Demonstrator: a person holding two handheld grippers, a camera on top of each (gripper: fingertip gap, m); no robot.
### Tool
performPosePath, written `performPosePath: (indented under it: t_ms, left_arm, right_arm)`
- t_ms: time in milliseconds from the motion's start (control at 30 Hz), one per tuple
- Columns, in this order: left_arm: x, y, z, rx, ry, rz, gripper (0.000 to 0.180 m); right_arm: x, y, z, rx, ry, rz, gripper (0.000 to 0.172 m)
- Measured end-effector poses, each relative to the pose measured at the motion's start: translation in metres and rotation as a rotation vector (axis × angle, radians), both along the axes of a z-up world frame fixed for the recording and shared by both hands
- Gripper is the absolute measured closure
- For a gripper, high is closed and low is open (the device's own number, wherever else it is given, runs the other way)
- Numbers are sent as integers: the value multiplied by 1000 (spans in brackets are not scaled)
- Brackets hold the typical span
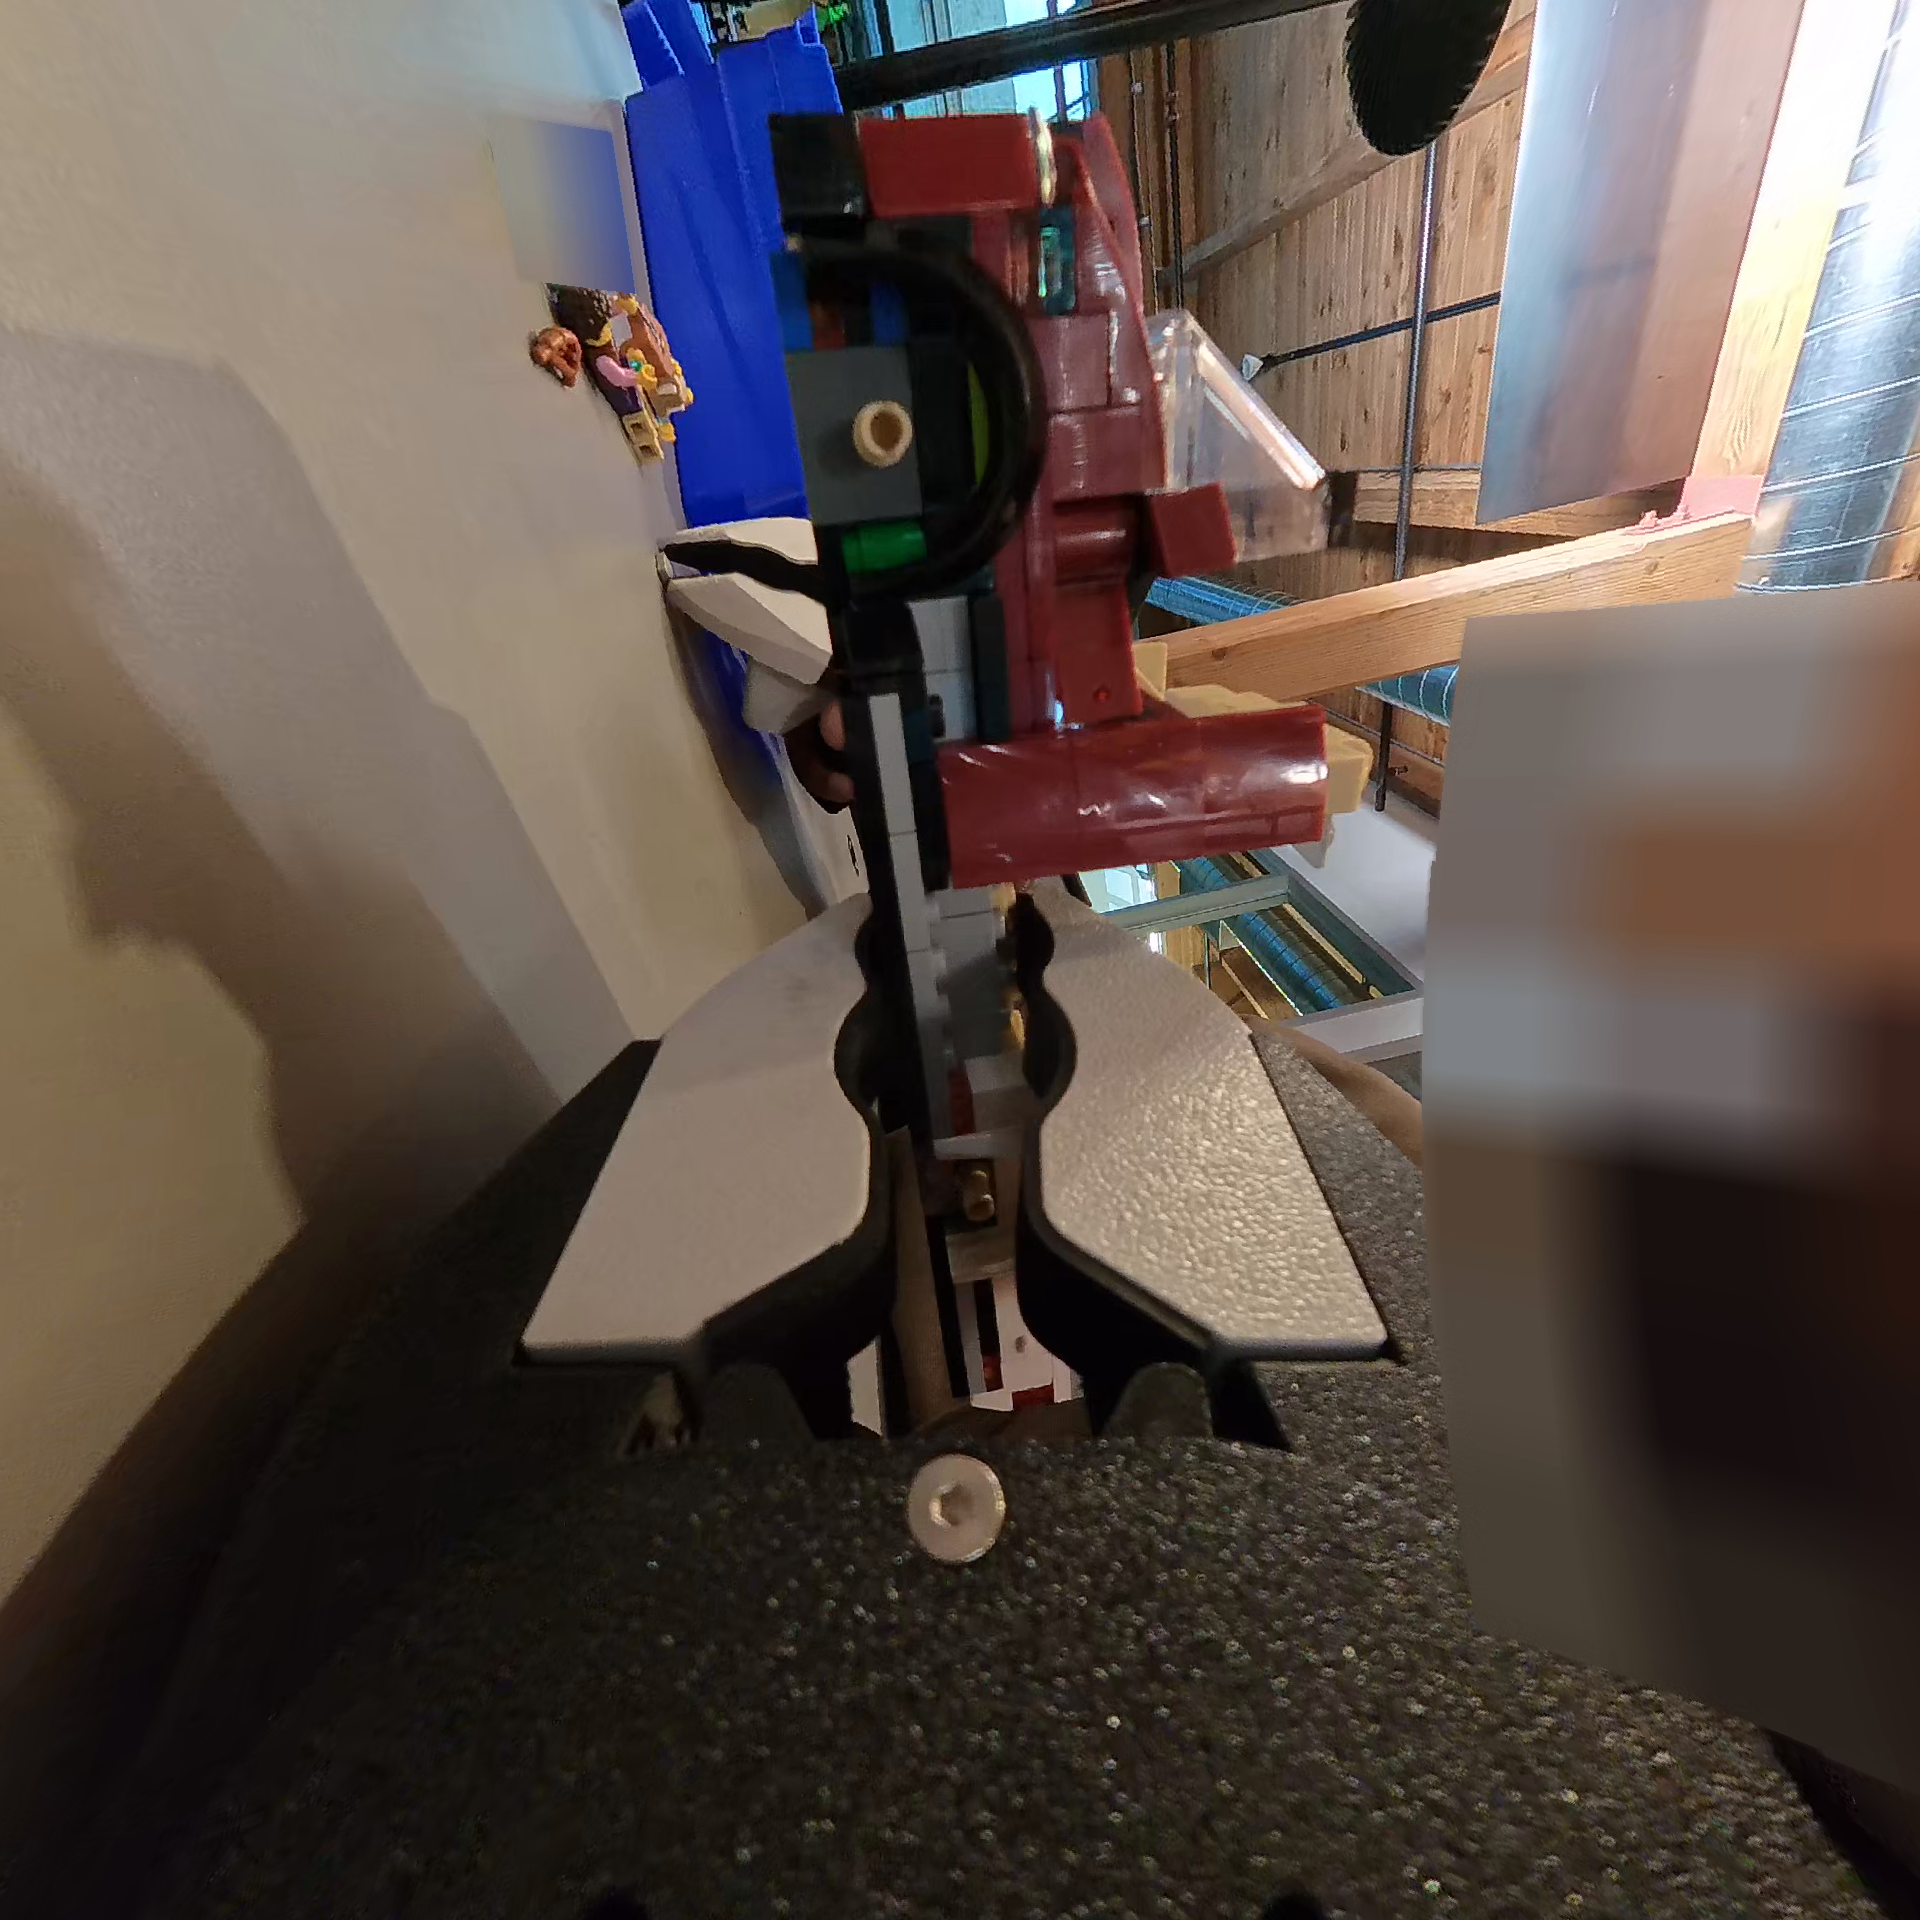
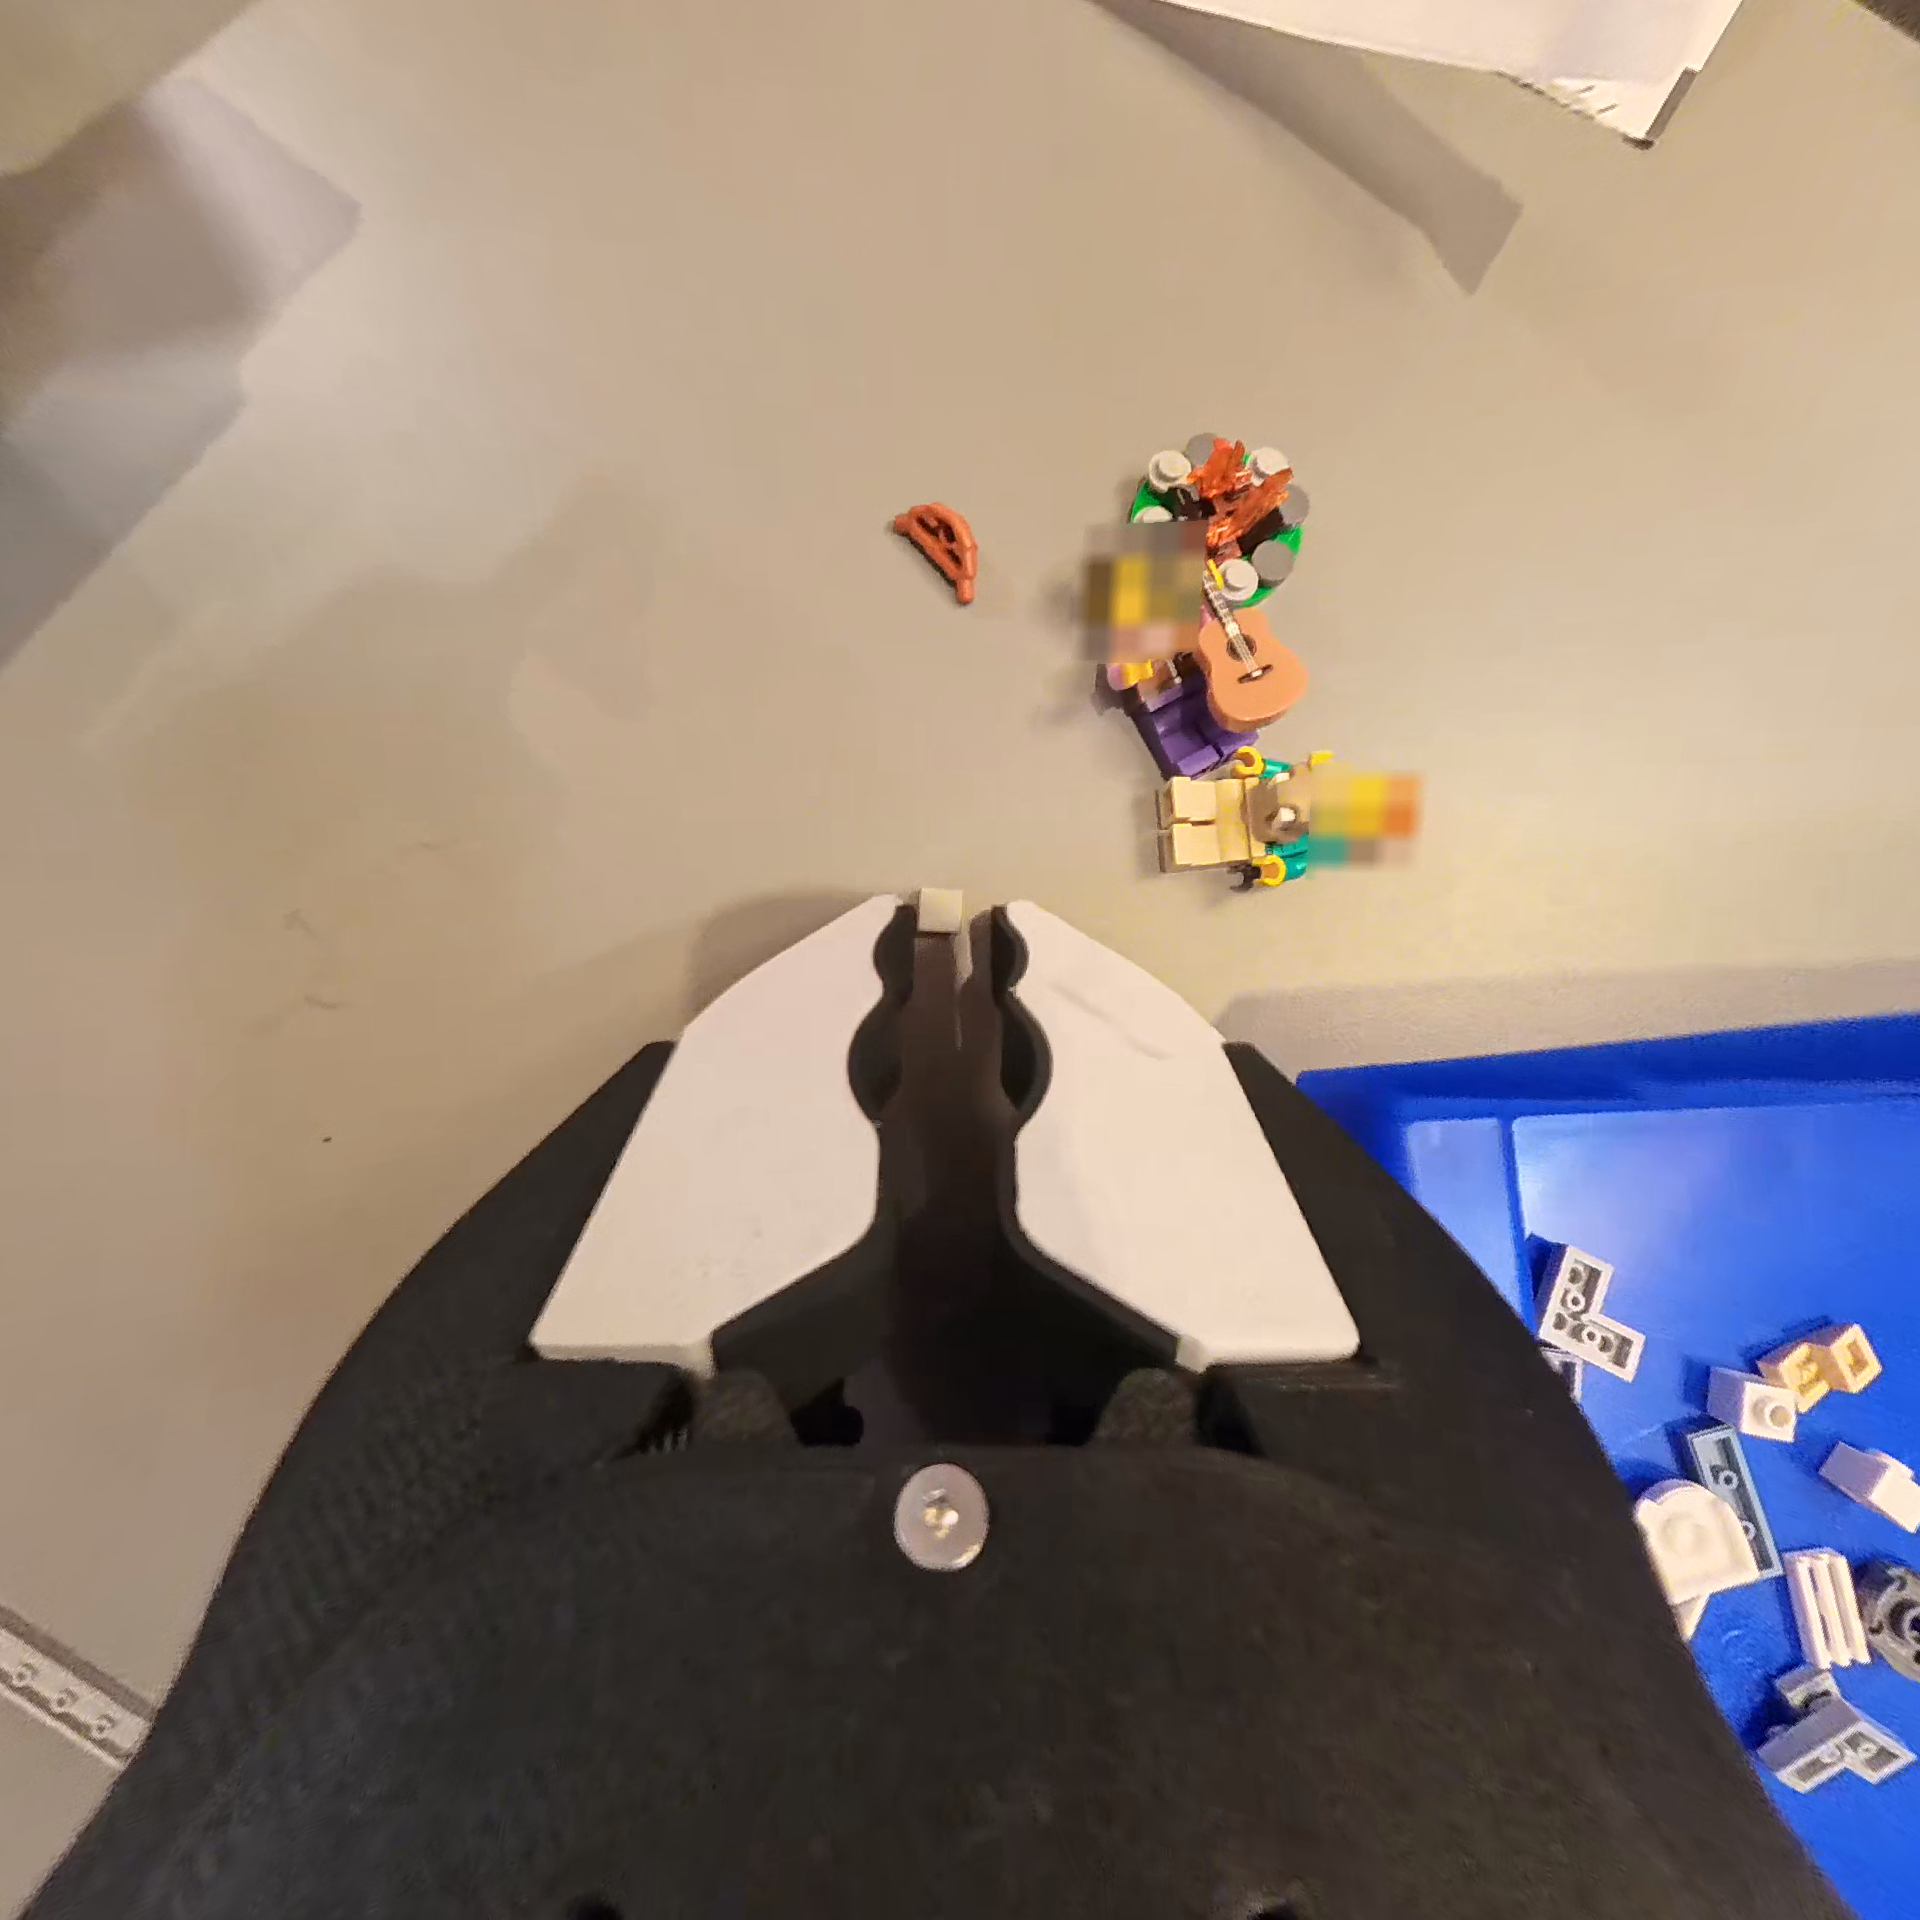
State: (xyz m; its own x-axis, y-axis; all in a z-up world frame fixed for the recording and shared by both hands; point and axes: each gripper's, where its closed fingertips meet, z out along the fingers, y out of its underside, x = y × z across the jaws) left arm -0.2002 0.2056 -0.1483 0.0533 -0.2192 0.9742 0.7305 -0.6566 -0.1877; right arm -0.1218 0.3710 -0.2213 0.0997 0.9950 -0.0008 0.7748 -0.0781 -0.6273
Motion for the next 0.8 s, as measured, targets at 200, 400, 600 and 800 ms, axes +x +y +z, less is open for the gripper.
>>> performPosePath:
  t_ms: [200,400,600,800]
  left_arm:
    - [0,0,0,-1,-3,0,159]
    - [0,0,1,-3,-24,-2,159]
    - [3,0,3,0,-51,-10,158]
    - [4,-1,5,7,-70,-12,158]
  right_arm:
    - [-2,-2,0,26,3,52,164]
    - [-8,-12,4,40,40,138,164]
    - [-27,-52,49,23,195,300,164]
    - [-53,-127,104,24,351,552,164]
